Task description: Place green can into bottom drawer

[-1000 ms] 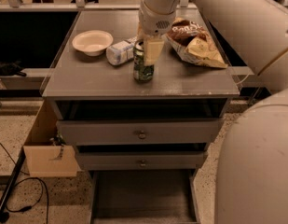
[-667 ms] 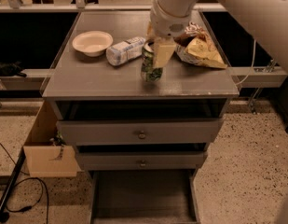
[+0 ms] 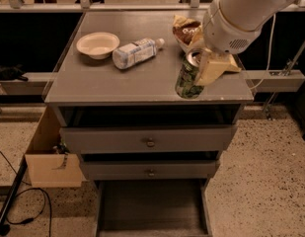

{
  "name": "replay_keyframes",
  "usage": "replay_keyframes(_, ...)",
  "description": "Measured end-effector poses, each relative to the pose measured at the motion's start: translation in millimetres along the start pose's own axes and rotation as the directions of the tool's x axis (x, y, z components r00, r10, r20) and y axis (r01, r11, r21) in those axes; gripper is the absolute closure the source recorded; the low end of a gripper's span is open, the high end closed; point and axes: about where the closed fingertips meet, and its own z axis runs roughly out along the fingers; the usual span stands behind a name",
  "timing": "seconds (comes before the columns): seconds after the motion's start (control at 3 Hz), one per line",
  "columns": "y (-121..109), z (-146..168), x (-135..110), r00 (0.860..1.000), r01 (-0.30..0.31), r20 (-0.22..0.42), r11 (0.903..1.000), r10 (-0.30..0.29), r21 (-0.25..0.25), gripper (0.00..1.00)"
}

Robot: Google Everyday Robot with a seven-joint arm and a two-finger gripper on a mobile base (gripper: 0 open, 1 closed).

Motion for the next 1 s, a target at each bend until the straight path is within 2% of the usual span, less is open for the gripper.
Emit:
replay_keyframes(0.33,0.1,0.6,-0.1,1.0,-0.006,0.007,1.0,0.006,0.003,1.0)
replay_keyframes(0.67,1.1,4.9,-0.7,0.999,-0.036,0.042,0.9993,0.035,0.014,1.0)
replay_keyframes(1.0,28.6,-8.3,-27.3,0.987,-0.097,0.136,0.9933,0.087,0.064,1.0)
